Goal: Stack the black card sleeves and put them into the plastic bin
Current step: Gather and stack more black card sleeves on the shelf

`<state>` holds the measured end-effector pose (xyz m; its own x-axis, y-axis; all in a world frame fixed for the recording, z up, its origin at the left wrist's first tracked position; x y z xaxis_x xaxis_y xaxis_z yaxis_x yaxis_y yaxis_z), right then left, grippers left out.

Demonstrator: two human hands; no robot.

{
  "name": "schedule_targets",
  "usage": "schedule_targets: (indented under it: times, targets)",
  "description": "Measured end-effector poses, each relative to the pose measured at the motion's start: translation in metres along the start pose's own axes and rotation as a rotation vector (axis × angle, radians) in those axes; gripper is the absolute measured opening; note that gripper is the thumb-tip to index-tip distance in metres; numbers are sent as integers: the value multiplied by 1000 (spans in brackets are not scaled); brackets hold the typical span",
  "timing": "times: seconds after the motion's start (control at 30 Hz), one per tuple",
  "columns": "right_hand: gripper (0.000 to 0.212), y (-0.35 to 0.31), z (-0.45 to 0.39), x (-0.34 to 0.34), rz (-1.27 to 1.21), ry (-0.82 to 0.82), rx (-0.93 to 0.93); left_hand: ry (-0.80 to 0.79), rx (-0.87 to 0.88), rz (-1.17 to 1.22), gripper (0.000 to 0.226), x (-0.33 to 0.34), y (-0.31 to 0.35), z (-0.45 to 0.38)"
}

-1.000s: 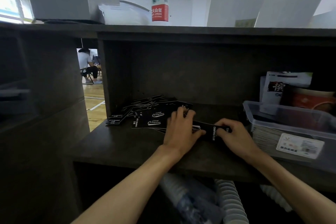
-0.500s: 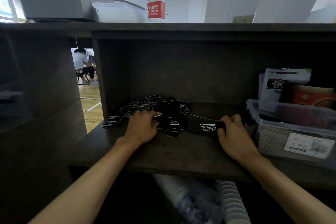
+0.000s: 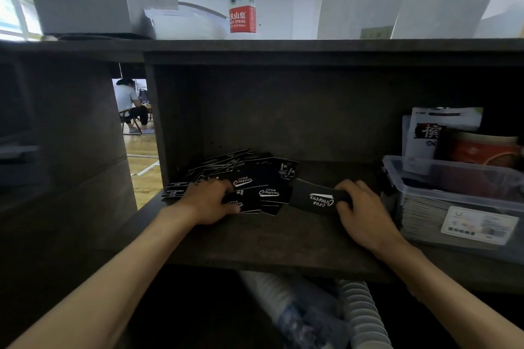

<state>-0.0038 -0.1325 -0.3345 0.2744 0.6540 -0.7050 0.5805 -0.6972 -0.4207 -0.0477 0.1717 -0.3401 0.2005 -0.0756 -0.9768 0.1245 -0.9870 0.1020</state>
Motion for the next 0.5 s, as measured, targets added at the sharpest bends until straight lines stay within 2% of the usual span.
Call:
schedule_targets:
  times: [0.07, 0.2, 0.27, 0.3, 0.37, 0.5]
  targets:
    - [13, -1, 0, 0, -9, -5, -3, -39, -21, -7, 63, -3, -1, 2]
    - [11, -1, 3, -2, -1, 5, 20, -14, -51, -38, 73, -12, 2, 6]
    - [11, -1, 4, -3, 1, 6, 26, 53, -40, -69, 63, -18, 6, 10]
    - [12, -1, 4, -3, 0, 8, 28, 122, -11, -40, 49, -22, 9, 11]
    - [13, -2, 4, -3, -1, 14, 31, 293, 38, 208, 18, -33, 14, 17]
    - [14, -2, 3, -3, 9, 21, 28, 531, -76, 1027, 13, -51, 16, 24]
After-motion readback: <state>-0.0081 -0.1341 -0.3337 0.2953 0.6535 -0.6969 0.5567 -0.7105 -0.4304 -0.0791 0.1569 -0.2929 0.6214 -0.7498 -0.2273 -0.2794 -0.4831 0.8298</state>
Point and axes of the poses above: each hand's wrist, its own z-axis away from the middle knuckle, its own x-axis out of the palm, y = z × x, the point moved 7 cm from there along -z, towards the middle knuckle, and after that the axes turned 3 degrees about y, right-handed, at the moved point
